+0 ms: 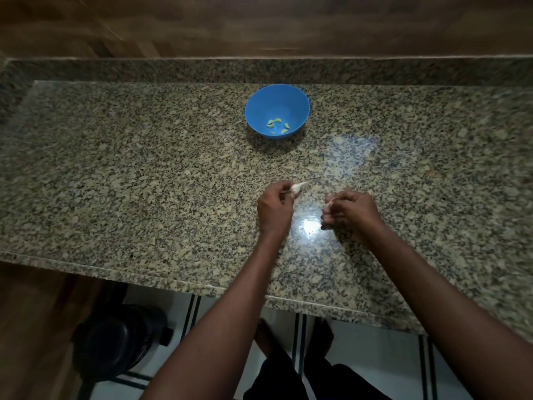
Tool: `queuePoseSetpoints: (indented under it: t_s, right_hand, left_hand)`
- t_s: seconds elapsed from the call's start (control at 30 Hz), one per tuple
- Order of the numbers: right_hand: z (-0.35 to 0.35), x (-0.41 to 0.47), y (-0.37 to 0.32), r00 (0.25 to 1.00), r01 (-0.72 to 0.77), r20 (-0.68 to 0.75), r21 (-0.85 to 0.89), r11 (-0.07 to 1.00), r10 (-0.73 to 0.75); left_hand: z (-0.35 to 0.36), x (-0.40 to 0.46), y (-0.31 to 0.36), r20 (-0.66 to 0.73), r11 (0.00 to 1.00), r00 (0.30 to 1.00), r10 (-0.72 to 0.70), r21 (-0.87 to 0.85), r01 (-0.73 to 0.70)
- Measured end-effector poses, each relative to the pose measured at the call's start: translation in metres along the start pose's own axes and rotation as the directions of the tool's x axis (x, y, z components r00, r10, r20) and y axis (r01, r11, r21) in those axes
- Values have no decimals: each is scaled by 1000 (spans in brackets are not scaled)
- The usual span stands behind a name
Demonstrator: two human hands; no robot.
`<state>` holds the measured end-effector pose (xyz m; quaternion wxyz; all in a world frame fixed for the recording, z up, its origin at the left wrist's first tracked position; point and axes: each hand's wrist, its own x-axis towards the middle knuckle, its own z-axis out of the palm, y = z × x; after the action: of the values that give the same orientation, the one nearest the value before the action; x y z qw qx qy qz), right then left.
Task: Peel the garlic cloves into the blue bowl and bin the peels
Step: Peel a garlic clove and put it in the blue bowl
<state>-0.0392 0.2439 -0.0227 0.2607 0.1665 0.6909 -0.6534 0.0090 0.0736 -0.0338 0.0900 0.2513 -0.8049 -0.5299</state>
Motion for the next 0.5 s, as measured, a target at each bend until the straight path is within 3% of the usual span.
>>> queuePoseSetpoints:
  t_s: [0.13,0.3,0.5]
  right_hand:
    - [-12,-4,5,998,-32,44,-43,999,34]
    - [-21,-5,4,999,-34,23,-148,988,38]
    - [-24,3,-6,995,-77,28,-329,941,91]
  left_hand:
    - [2,-15,-13,71,959,980,183,208,-194]
    - [3,-52,-29,-13,897,970,242,385,-219]
    - [10,-62,-44,118,780,934,337,520,-348]
